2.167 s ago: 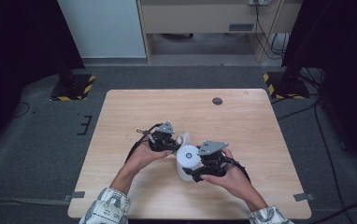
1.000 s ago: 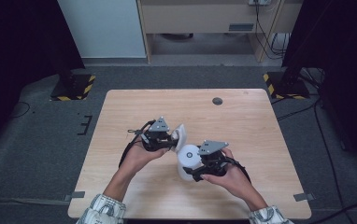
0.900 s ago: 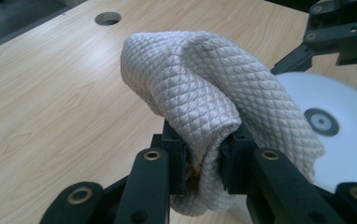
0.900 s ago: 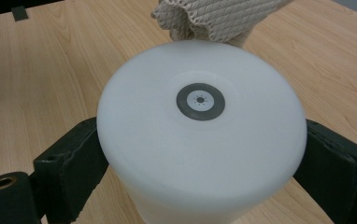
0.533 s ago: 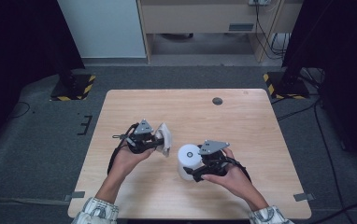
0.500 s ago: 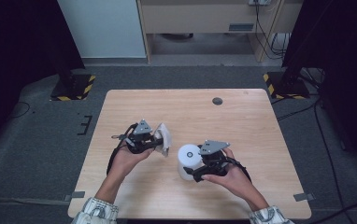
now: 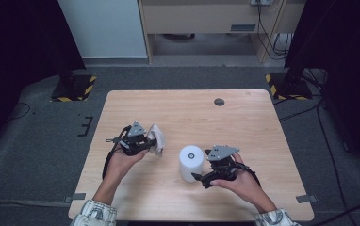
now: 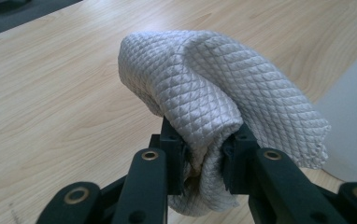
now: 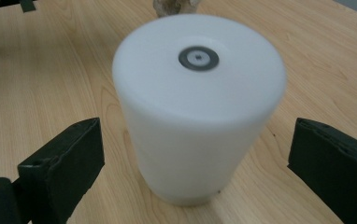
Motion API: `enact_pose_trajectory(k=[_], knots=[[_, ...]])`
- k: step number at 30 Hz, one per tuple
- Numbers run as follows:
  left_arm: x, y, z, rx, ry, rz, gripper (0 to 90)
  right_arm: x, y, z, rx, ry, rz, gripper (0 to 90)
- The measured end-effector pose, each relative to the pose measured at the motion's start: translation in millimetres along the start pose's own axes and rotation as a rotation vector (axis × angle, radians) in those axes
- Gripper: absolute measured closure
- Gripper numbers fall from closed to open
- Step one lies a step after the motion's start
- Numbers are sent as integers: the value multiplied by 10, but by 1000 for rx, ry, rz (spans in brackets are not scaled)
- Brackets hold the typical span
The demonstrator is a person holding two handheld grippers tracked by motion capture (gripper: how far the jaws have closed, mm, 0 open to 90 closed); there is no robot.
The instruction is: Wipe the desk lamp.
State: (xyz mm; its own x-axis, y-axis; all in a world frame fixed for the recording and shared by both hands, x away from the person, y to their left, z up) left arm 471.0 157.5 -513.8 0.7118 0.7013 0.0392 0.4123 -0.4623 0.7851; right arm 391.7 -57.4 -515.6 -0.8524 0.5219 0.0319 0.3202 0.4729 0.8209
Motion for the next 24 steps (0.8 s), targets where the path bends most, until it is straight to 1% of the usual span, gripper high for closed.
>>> enact_pose_trajectory(k=[3, 4, 9, 10, 11, 12, 13, 15, 16, 18, 20, 21, 22, 23, 24], knots=[[64, -30, -14, 5, 24, -8, 729, -49, -79, -67, 5, -8, 12, 39], [113, -52, -21, 8, 48, -23, 728, -63, -98, -80, 9, -11, 14, 41], [257, -138, -32, 14, 106, -49, 727, -147, -242, -126, 43, -30, 25, 46], [302, -162, -31, 10, 126, -60, 727, -160, -263, -130, 50, -32, 29, 48], [329, -180, -29, 11, 139, -68, 725, -183, -295, -133, 61, -34, 32, 52], [361, -202, -19, 4, 150, -88, 725, -201, -312, -136, 69, -40, 37, 53], [380, -215, -7, 1, 158, -92, 725, -238, -335, -137, 75, -54, 47, 60], [413, -244, 10, 8, 175, -90, 723, -282, -360, -136, 79, -65, 59, 65], [441, -266, 21, 7, 189, -97, 720, -310, -375, -136, 81, -76, 67, 70], [473, -320, 49, 22, 201, -103, 716, -372, -419, -136, 92, -99, 81, 78], [480, -373, 87, 38, 203, -106, 715, -467, -482, -130, 122, -156, 97, 98], [469, -408, 115, 58, 195, -99, 714, -530, -523, -128, 141, -189, 112, 108], [463, -422, 134, 66, 195, -94, 712, -598, -568, -131, 155, -218, 130, 113], [458, -441, 154, 80, 197, -84, 710, -629, -589, -140, 161, -226, 143, 114], [452, -456, 173, 90, 194, -83, 707, -664, -603, -151, 155, -238, 158, 115]])
Point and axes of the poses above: each handheld gripper's, and its own axes: z roughly forward along the jaws, y roughly out of its top, x roughly to its left, the point moved 9 cm from there along z, roughly forward along the jaws, and after that the axes turned 3 degrees about z, right-handed, at the moved point
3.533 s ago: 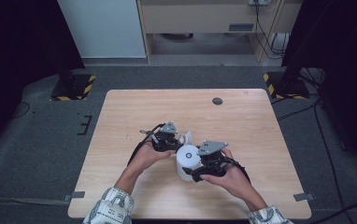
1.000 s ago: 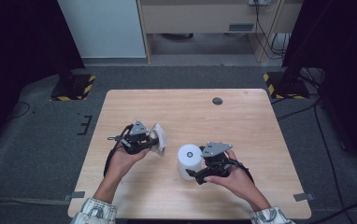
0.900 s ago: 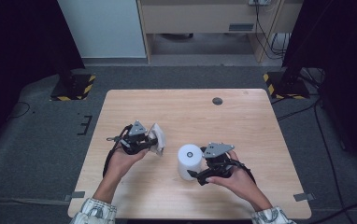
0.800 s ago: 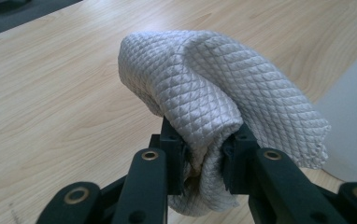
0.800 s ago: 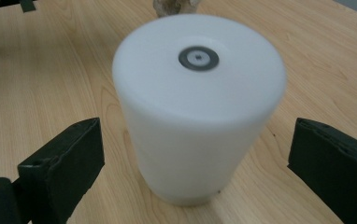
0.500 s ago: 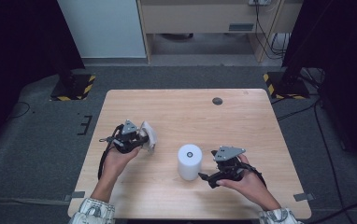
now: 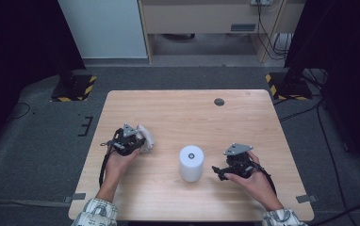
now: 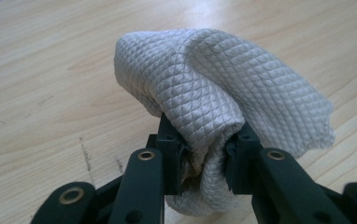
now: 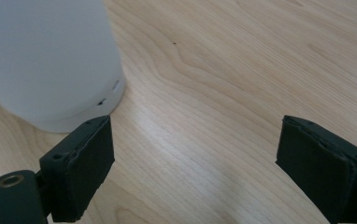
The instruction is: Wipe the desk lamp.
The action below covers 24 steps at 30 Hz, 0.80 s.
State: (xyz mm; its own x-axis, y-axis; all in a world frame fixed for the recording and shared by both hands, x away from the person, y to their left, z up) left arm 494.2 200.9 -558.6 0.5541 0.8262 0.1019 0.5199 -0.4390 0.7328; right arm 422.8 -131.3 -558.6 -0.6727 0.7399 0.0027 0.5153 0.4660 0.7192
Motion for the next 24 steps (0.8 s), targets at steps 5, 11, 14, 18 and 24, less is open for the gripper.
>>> enact_pose_trajectory(k=[5, 11, 14, 18, 24], knots=[[-54, -111, 114, 60, -11, 23, 697, -109, -25, -8, 1, -36, 35, 120], [-29, -161, 157, 63, -17, -14, 660, -138, -67, 12, 20, -47, 46, 119], [-13, -168, 157, 61, -8, -18, 623, -149, -66, 13, 17, -52, 49, 118], [0, -172, 153, 61, -5, -26, 569, -158, -75, 18, 19, -55, 54, 116], [-1, -137, 99, 44, -2, -38, 355, -174, -78, 2, 19, -54, 66, 110]])
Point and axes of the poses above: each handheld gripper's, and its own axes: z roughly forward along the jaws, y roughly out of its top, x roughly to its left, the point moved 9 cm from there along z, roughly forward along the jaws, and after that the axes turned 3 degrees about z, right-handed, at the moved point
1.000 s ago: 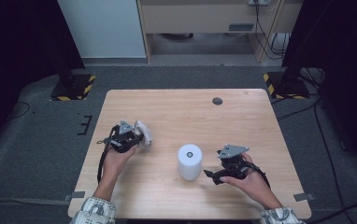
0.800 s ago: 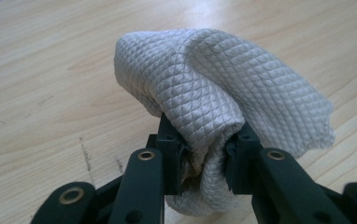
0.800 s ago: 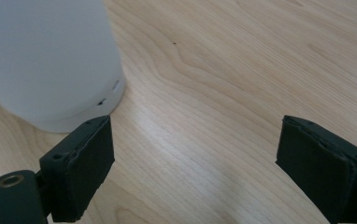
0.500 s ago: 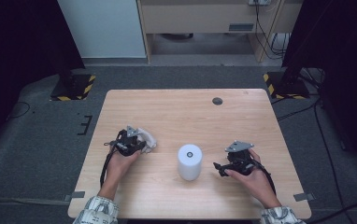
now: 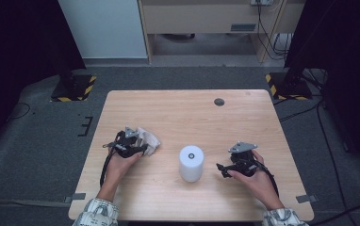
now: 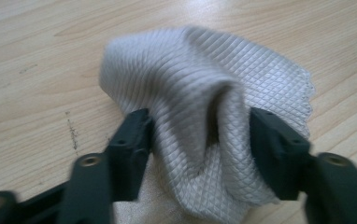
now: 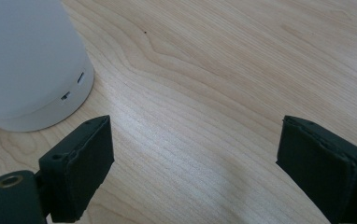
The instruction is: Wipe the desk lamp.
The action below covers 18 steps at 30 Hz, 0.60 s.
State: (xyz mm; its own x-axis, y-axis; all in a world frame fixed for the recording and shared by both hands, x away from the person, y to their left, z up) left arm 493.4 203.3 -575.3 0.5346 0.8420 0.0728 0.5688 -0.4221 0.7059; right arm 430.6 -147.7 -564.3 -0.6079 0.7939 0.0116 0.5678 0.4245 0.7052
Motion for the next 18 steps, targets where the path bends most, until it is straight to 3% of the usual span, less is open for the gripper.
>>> enact_pose_trajectory(k=[3, 7, 9, 14, 18], knots=[[-25, 32, -26, -9, 12, 21, 195, -15, 1, -5, -3, -2, 2, 107], [-28, 81, -93, -39, 20, -35, 57, -40, 10, -18, -12, -8, 5, 106], [-55, 82, -146, -55, 17, -42, 36, -49, 8, -24, -11, -9, 11, 105], [-126, 12, -279, -60, 27, -7, 29, -99, 2, -27, -13, -23, 19, 104], [-194, -24, -347, -64, 7, -8, 36, -163, 21, -55, -33, -41, 37, 94]])
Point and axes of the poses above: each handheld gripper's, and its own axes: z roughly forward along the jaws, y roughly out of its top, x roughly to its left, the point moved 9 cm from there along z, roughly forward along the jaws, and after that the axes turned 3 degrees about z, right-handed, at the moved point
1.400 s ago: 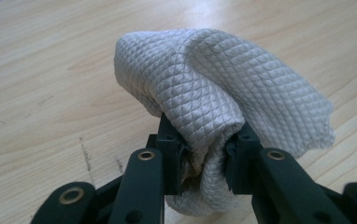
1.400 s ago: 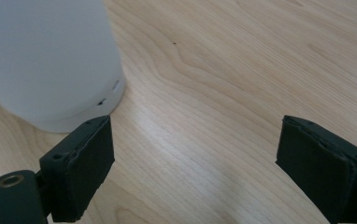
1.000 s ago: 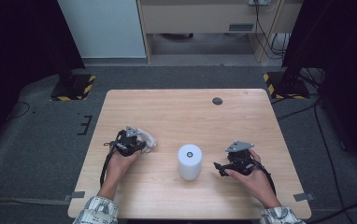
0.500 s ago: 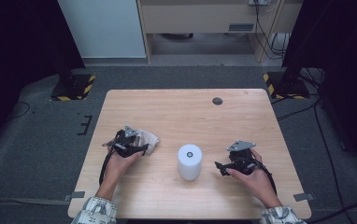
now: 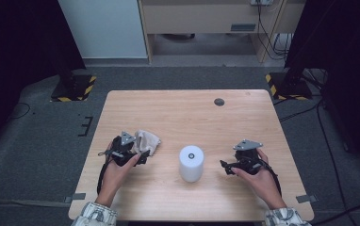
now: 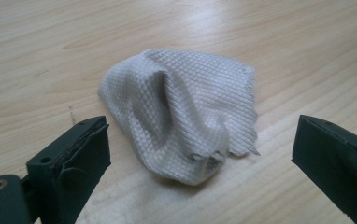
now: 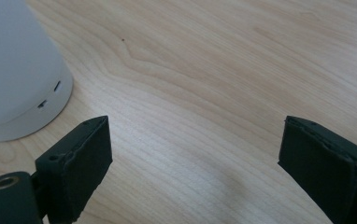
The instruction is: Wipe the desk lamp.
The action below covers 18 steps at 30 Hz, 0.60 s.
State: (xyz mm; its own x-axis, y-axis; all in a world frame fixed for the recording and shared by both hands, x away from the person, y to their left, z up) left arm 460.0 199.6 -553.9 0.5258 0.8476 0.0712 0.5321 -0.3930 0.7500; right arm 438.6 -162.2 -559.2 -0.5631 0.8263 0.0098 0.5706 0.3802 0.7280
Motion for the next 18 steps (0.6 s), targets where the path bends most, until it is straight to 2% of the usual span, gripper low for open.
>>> enact_pose_trajectory(k=[4, 7, 10, 12, 14, 16, 18], knots=[[-67, -89, -53, 27, -6, 21, 40, -108, -1, -31, -13, -31, 27, 88], [-96, -136, -107, 27, -16, 22, 41, -196, -15, -51, -18, -53, 56, 87], [-133, -257, -145, 64, -30, 35, 50, -310, -55, -81, -7, -63, 95, 83], [-158, -322, -174, 83, -34, 43, 50, -390, -86, -98, -6, -73, 109, 81], [-179, -384, -220, 101, -36, 56, 50, -474, -142, -124, 1, -82, 148, 82], [-186, -433, -269, 113, -30, 72, 52, -543, -197, -156, 6, -95, 157, 94], [-174, -484, -317, 119, -28, 70, 53, -597, -270, -201, 18, -100, 176, 114]])
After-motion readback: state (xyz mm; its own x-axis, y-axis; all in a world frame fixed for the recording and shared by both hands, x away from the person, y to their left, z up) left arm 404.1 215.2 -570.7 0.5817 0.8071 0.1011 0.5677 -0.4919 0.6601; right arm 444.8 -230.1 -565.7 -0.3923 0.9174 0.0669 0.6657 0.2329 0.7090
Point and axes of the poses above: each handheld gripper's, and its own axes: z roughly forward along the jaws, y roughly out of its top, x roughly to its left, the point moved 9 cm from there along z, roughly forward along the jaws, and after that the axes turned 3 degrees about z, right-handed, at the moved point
